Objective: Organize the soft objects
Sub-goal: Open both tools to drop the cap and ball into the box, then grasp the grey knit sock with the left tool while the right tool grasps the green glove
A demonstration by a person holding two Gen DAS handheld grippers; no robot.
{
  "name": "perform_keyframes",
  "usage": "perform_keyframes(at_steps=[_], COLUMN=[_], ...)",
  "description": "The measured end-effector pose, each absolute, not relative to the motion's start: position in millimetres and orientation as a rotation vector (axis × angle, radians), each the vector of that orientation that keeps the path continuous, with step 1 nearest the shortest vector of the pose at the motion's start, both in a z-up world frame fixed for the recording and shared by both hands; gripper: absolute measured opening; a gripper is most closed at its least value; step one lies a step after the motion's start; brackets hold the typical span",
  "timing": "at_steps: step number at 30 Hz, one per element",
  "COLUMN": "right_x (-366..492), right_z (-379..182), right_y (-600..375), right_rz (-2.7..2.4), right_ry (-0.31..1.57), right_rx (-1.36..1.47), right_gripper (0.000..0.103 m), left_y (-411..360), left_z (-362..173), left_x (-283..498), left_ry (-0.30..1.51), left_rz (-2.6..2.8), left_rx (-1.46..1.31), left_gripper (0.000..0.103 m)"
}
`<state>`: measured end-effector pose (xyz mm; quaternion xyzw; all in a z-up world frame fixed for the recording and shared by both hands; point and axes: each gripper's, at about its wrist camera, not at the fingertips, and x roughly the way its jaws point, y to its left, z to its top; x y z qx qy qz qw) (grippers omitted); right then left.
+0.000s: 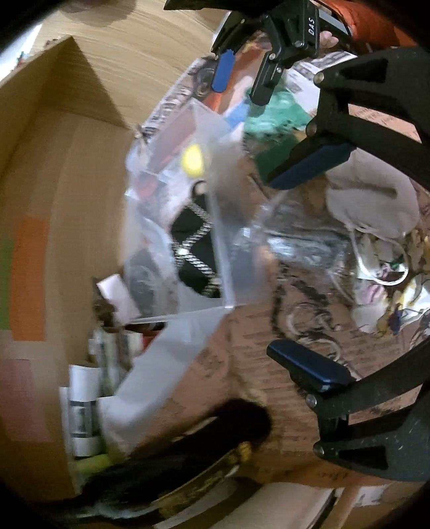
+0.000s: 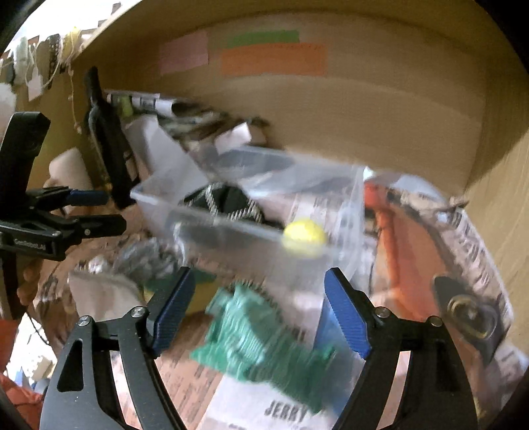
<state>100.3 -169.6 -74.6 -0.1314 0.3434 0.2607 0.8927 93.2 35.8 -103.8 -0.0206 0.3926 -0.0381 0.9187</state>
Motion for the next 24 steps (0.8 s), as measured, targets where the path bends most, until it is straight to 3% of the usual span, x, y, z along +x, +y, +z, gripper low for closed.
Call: perform_keyframes(at_steps=[8, 11, 16, 19, 24], right_x=[99, 98, 100, 97, 92], right_z=[-104, -106, -109, -106, -97], right_y=[-181, -185, -196, -201, -207], right_rz=[0.512, 0.495, 0.502, 0.501, 0.499], right_ry=[0.812, 0.816, 0.840, 0.833, 0.809], right_rx=[-0.276, -0.274, -0.237, -0.218, -0.186], right_gripper=[0.078, 0.072, 0.037, 0.025, 0.013], left_y=[38, 36, 38, 34, 25], left_z=[-141, -146, -152, -151, -146], left_x=[109, 114, 117, 116, 103], left_ry=[0.929, 0.944, 0.963, 0.965, 0.931], left_rz=[-0.100, -0.121, -0.161, -0.196, -0.217], left_rx=[-0.122, -0.137, -0.178, -0.173, -0.135], left_gripper=[0.093, 0.091, 0.063, 0.046, 0.034])
